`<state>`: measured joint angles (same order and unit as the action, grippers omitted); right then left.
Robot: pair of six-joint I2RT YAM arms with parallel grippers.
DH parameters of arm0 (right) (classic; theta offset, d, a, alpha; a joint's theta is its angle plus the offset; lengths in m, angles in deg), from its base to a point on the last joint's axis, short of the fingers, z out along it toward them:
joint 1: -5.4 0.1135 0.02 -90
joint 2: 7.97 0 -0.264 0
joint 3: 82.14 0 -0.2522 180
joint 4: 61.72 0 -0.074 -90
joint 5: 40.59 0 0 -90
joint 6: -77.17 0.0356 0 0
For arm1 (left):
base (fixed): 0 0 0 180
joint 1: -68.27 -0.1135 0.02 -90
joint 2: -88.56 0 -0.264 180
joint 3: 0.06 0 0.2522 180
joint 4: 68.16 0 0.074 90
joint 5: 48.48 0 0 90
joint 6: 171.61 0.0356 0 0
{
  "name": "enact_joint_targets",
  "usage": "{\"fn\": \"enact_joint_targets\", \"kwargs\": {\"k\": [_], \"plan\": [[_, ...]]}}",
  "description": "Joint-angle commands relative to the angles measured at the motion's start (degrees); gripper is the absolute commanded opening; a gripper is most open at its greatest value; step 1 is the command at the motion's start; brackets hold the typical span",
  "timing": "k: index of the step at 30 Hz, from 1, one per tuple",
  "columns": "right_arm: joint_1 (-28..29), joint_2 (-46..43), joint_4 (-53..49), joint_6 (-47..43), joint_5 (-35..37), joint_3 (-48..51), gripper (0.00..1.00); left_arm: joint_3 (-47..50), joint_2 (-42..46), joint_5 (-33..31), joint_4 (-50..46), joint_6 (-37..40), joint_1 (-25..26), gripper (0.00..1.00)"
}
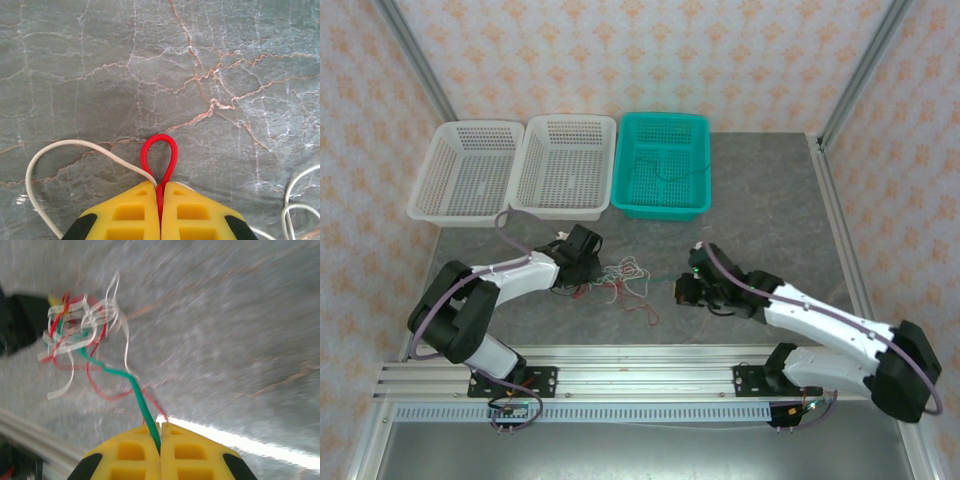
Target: Untangle the cables
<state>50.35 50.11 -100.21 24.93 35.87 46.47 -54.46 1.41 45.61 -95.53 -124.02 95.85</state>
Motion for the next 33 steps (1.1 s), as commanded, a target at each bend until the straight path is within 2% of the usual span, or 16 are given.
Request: {"fn": "enact_joint_targets", "kwargs": {"k": [1, 5, 10, 14, 17, 19, 22, 27, 29, 33], "plan": [[-7.0, -4.8, -8.1, 2.7, 7.3, 1.1, 0.00, 1.9, 0.5, -5.4, -3.1, 0.5, -1.8, 0.00], [-14.9, -8.8, -12.0, 1.2, 8.3, -0.6, 0.00, 2.7, 1.6, -6.3, -4.2, 0.8, -2.6, 0.00], [-23.4, -9.3, -16.2, -1.3, 7.8, -3.6, 0.00, 3.7, 2.9, -7.5, -4.7, 0.8, -3.8, 0.00], [-27.9, -9.6, -16.6, -2.7, 5.7, -4.3, 0.00, 3.9, 3.3, -7.5, -5.5, 0.9, -4.3, 0.04], [-28.4, -8.0, -13.7, -4.8, -0.4, -3.8, 0.00, 3.7, 4.1, -5.8, -5.1, 1.3, -4.3, 0.08], [-28.3, -6.1, -11.7, -5.2, -5.8, -3.2, 0.00, 3.3, 5.3, -4.4, -4.9, 1.7, -4.4, 0.17], [-27.4, -3.8, -7.8, -5.5, -13.8, -2.5, 0.00, 3.5, 8.9, -1.9, -3.3, 2.6, -4.2, 0.38], [-25.4, -2.7, -8.8, -7.6, -14.3, -4.5, 0.00, 3.2, 18.7, -0.5, -3.4, 5.1, -3.8, 0.64], [-25.3, -2.7, -9.3, -8.5, -14.1, -5.5, 0.00, 2.6, 22.9, -0.2, -3.7, 7.7, -2.9, 0.68], [-23.9, -1.3, -9.4, -10.8, -16.3, -7.6, 0.00, -1.2, 26.5, 0.8, -3.3, 13.6, 3.2, 0.73]]}}
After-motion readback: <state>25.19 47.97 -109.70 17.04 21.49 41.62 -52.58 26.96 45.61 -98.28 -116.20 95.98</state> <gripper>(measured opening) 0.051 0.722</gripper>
